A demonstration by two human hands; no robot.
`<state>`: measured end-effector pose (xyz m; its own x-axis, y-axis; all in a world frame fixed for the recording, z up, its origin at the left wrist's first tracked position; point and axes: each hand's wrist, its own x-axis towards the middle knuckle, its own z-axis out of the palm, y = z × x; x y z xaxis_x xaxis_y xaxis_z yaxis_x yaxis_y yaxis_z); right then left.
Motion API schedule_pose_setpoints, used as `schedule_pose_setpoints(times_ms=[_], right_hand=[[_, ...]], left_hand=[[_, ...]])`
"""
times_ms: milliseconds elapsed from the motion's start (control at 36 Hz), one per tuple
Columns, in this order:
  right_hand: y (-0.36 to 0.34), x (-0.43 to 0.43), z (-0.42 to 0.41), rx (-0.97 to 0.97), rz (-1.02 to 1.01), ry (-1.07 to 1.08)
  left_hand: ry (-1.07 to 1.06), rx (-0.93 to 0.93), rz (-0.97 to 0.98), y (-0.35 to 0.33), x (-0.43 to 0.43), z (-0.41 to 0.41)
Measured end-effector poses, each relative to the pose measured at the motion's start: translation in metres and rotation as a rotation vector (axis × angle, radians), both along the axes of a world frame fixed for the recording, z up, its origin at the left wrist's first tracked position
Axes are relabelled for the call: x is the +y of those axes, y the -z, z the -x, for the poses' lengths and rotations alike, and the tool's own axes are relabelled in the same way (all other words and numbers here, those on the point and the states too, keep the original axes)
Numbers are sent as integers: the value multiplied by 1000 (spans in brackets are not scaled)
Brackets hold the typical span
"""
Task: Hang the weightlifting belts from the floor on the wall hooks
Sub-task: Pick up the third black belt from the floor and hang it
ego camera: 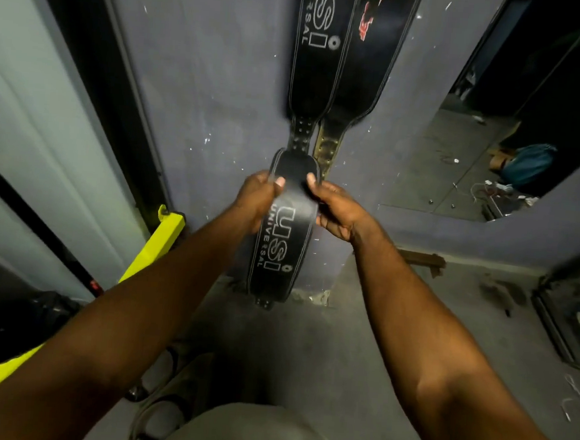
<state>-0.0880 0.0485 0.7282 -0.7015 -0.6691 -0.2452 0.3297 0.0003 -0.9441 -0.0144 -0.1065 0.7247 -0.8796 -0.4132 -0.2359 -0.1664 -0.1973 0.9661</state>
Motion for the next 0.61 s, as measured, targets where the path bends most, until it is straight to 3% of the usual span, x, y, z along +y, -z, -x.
schedule_pose_setpoints(times_ms=[56, 139, 278, 389, 472, 611], right_hand=[[-14, -9, 4, -57, 130, 160], [-26, -21, 10, 21, 96, 342], [-25, -34, -4, 106, 91, 279], [-23, -34, -11, 126, 84, 165], [-39, -30, -5, 143, -30, 281], [-51, -26, 12, 216, -261, 281]], left_hand=[[52, 66, 101, 2, 15, -14], [76, 136, 150, 3, 22, -25], [54, 26, -14, -20, -9, 7], [6, 81, 39, -52, -18, 22], [-1, 96, 169, -45, -14, 22], [-39, 132, 77, -22, -1, 4]])
